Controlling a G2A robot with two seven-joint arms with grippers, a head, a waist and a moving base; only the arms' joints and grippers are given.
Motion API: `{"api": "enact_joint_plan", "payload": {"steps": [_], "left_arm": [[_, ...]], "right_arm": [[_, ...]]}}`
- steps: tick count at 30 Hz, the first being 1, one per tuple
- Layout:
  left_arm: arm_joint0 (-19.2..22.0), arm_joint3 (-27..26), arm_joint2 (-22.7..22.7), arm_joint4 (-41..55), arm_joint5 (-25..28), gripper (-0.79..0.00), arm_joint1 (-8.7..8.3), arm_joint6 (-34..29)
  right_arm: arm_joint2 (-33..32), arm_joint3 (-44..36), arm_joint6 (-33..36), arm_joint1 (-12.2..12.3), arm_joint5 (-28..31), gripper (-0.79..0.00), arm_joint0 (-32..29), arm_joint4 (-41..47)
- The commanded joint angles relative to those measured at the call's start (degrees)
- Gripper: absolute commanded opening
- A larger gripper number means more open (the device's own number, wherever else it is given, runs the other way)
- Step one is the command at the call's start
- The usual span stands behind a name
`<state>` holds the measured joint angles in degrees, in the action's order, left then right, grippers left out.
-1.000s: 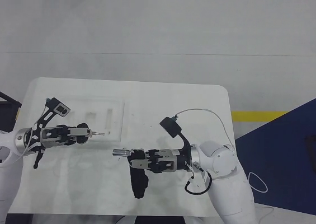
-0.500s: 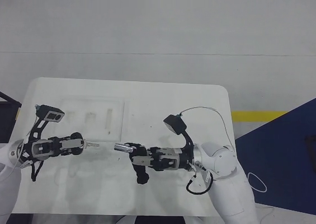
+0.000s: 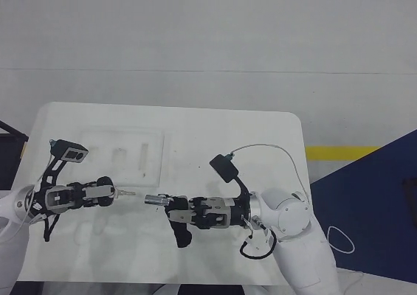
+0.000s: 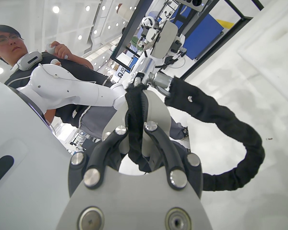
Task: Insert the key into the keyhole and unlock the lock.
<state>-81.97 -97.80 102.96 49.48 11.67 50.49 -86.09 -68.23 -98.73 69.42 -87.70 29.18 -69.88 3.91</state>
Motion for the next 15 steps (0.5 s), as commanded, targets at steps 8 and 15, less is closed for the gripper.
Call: {"api": "enact_joint_plan", "payload": {"steps": [8, 15], "left_arm": [[-0.05, -0.96, -0.24, -3.65, 1.49, -0.785, -0.14, -0.13], [0.31, -1.44, -1.05, -4.36, 1.71, -0.785, -0.13, 0.92]], "right_arm": [[0.88, -0.19, -1.70, 1.11, 0.12, -0.785, 0.87, -1.21], [1.80, -0.03, -2.77, 1.92, 0.26, -0.785, 1.49, -1.75]]}}
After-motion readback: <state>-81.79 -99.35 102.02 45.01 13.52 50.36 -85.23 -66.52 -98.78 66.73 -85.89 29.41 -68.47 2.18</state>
